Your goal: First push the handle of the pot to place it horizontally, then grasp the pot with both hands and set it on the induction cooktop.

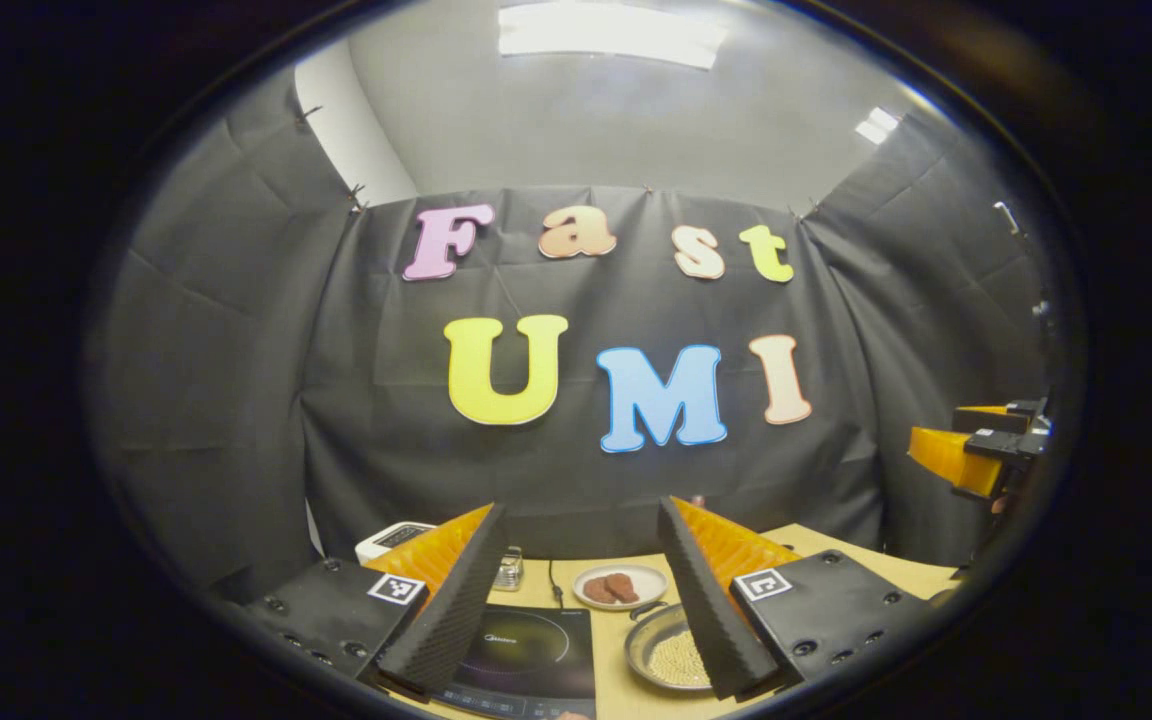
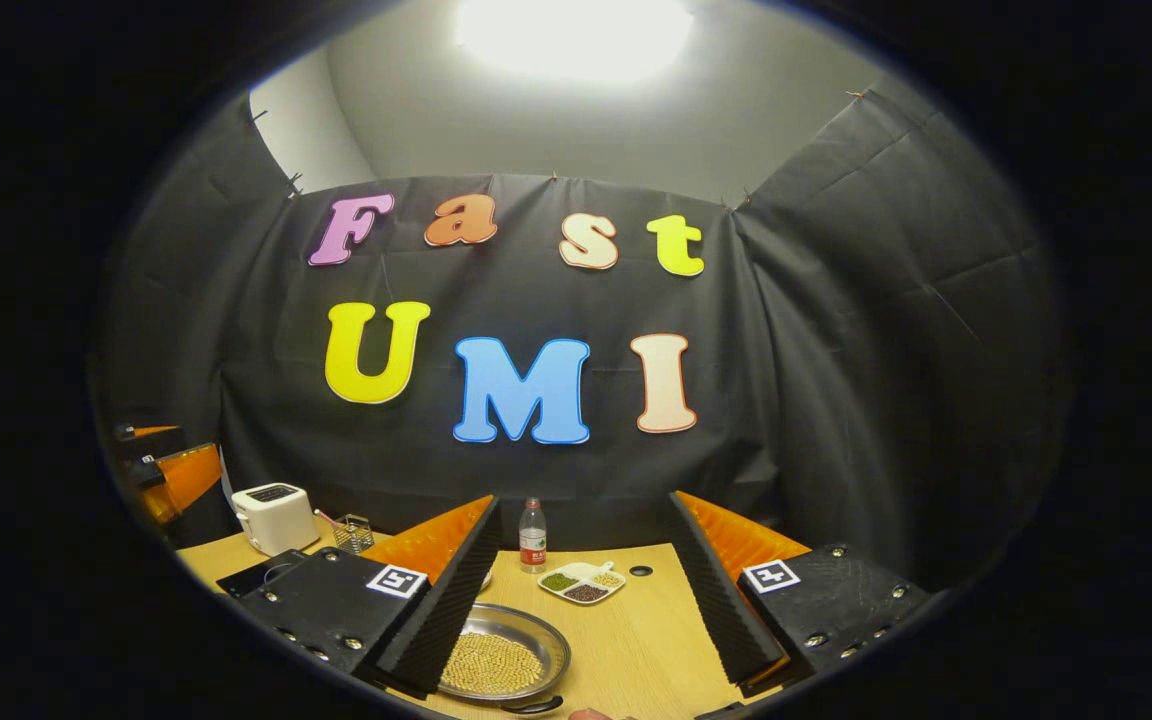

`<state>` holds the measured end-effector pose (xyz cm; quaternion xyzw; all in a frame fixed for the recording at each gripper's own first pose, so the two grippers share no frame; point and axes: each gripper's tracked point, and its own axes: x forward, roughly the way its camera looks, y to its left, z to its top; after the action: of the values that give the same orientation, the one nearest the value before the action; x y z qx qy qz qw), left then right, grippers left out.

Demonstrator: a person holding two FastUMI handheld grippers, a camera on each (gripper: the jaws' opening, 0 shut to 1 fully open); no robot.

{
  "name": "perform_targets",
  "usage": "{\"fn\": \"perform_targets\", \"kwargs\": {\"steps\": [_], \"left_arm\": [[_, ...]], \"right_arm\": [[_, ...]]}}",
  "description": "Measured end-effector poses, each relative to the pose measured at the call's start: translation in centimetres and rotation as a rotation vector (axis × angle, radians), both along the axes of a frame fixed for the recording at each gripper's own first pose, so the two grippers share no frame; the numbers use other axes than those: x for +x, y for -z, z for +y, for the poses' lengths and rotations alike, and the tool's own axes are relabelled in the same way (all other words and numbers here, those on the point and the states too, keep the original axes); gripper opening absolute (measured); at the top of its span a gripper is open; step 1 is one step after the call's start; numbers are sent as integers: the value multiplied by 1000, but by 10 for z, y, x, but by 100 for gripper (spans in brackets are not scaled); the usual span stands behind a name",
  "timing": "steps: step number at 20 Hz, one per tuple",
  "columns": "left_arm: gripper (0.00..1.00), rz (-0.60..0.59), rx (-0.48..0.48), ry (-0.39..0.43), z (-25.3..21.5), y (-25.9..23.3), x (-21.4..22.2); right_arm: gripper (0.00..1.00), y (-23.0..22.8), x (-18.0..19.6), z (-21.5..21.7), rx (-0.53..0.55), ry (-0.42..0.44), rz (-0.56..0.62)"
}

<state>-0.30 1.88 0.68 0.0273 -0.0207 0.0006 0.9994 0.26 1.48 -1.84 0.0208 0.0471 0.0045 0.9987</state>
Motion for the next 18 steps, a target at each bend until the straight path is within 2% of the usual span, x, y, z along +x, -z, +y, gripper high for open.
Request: {"fn": "perform_targets", "kwargs": {"steps": [7, 8, 9, 10, 11, 12, 14, 15, 16, 17, 18], "left_arm": [[99, -2, 4, 17, 2, 1, -4], [99, -4, 5, 18, 3, 0, -5], [99, -7, 5, 19, 5, 1, -6], [94, -9, 5, 21, 6, 0, -7], [94, -9, 5, 22, 8, 0, -9], [94, -12, 4, 22, 10, -1, -10], [96, -15, 0, 22, 17, -2, -11], [96, -18, 0, 21, 20, -2, -11], [96, -21, 1, 20, 24, -3, -12], [96, -24, 2, 20, 28, -4, -13], [96, -28, 4, 19, 33, -6, -14]], "right_arm": [[99, 13, -6, 9, 25, -10, 49], [95, 14, -8, 10, 25, -7, 52], [87, 15, -9, 13, 27, -17, 55], [86, 14, -9, 15, 21, -8, 57], [76, 13, -11, 16, 22, -13, 54], [71, 12, -13, 20, 22, -18, 53], [69, 9, -14, 22, 15, -9, 42], [48, 9, -17, 30, 21, -26, 42], [46, 8, -17, 38, 28, -52, 43], [46, 16, -8, 33, 14, -29, 48], [34, 10, -16, 35, 18, -35, 37]]}}
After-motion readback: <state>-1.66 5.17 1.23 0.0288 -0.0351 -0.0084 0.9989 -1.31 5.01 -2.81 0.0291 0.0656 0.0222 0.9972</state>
